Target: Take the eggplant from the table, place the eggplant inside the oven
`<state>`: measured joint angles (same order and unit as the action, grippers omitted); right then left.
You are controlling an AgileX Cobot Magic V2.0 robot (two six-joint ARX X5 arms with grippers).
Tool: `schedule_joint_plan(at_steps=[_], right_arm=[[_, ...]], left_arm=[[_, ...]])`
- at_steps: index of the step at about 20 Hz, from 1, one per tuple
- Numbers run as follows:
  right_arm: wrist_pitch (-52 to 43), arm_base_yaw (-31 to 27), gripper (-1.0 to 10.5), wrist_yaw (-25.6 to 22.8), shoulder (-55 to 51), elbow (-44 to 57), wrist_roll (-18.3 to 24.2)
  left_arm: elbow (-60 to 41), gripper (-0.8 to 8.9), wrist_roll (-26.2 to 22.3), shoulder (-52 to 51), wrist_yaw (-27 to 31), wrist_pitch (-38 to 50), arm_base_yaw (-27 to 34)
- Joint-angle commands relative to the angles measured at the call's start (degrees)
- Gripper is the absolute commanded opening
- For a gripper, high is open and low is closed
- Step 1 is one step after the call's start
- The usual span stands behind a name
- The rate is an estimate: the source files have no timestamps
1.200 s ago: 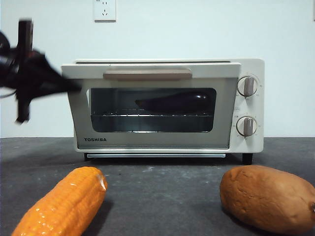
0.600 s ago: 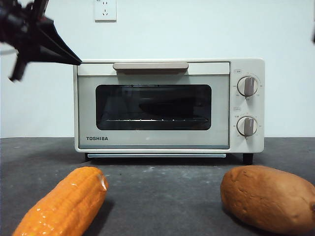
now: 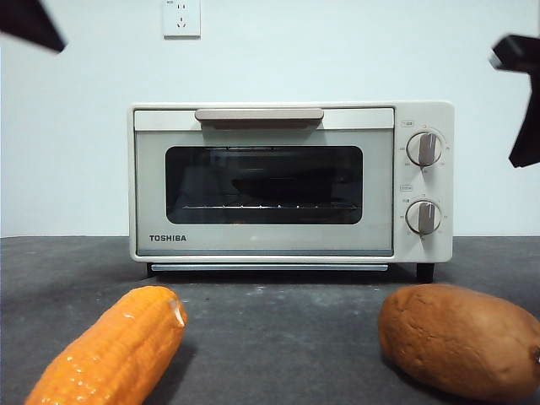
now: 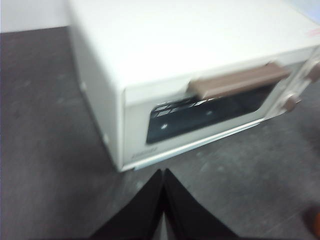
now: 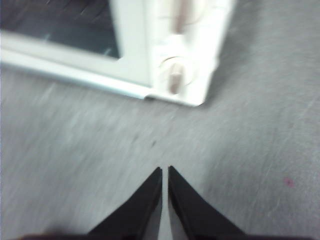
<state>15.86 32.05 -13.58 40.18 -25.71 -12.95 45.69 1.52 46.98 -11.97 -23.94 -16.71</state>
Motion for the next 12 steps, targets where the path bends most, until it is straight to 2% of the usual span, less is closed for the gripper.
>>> schedule_joint_plan(at_steps=[1, 3, 5, 12], right_arm=[[-9.0, -0.1, 0.0, 0.0, -2.8, 4.8, -1.4], [-11.5, -0.1, 0.0, -1.5, -4.3, 7.5, -1.4], [-10.7, -0.1, 0.0, -2.7, -4.5, 7.5, -1.2], [-11.2, -0.1, 0.0, -4.5, -4.4, 7.5, -1.2]], left_arm=[[-6.4, 0.06, 2.9, -4.5, 0.6, 1.9, -1.2], [-10.0, 0.06, 6.7, -6.8, 0.4, 1.7, -2.0], [-10.1, 0.06, 11.7, -6.7, 0.0, -3.2, -2.2], [-10.1, 0.06, 11.6, -6.2, 0.0, -3.1, -2.2]])
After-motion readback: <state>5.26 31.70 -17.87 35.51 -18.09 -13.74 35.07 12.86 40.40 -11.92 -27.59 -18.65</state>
